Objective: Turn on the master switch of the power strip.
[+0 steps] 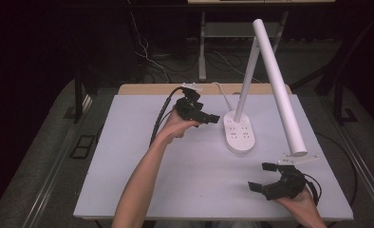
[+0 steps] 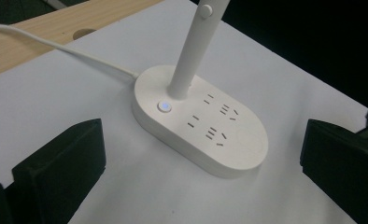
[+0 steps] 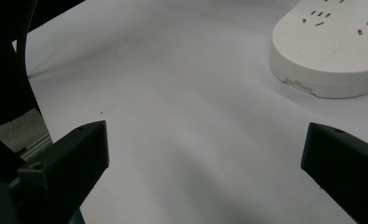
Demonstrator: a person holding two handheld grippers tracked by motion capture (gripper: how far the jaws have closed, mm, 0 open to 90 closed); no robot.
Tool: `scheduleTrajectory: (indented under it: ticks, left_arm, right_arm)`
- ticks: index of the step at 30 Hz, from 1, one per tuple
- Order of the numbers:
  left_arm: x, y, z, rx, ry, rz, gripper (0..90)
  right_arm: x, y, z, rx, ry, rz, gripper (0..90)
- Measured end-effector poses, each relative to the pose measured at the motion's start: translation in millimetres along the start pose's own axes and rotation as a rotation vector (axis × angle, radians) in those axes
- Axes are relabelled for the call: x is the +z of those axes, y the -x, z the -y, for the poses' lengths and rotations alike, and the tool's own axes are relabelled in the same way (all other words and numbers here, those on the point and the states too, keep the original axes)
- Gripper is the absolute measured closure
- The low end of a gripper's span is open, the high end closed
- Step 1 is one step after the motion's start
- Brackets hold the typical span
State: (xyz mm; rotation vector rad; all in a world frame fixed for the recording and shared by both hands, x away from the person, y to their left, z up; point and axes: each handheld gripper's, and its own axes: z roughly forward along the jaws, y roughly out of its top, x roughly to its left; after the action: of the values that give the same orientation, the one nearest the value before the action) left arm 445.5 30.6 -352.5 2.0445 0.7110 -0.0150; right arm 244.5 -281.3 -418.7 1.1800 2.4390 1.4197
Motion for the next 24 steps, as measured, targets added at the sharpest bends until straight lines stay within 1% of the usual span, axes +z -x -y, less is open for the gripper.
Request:
scheduleTrajectory:
  ticks: [1, 5, 8, 10, 11, 14, 19, 22, 24]
  left_arm:
    - [-3.4, 0.6, 1.9, -0.002, 0.004, -0.004, 0.0]
    - [-17.5, 1.0, 9.3, -0.007, 0.014, -0.018, 0.0]
    - [-29.8, 1.3, 15.0, -0.007, 0.032, -0.032, 0.0]
    - [-36.4, 1.6, 19.1, -0.017, 0.051, -0.025, 0.0]
    - [-38.2, 2.5, 20.8, -0.029, 0.062, -0.023, 0.0]
    - [-46.1, 6.0, 28.6, -0.035, 0.077, -0.026, 0.0]
    - [-56.7, 12.6, 42.6, -0.028, 0.084, -0.046, 0.0]
    - [-62.4, 15.6, 52.0, -0.037, 0.091, -0.053, 0.0]
    - [-66.0, 16.5, 57.1, -0.025, 0.083, -0.059, 0.0]
  right_arm:
    - [0.1, -0.4, 0.0, 0.006, 0.000, -0.001, 0.4]
    - [0.1, -0.6, 0.1, 0.003, 0.000, -0.001, 0.4]
    - [0.2, -0.8, 0.1, 0.004, 0.000, -0.001, 0.4]
    - [0.3, -0.6, 0.1, 0.005, 0.000, -0.001, 0.4]
    - [0.4, -0.6, 0.2, 0.006, 0.001, -0.001, 0.4]
    - [0.1, -0.6, 0.2, 0.007, -0.001, -0.001, 0.4]
    - [0.3, -0.6, 0.4, 0.008, 0.000, 0.000, 0.4]
    - [0.3, -0.8, 0.5, 0.008, 0.000, 0.001, 0.4]
    - [0.4, -0.8, 0.6, 0.009, 0.001, 0.001, 0.4]
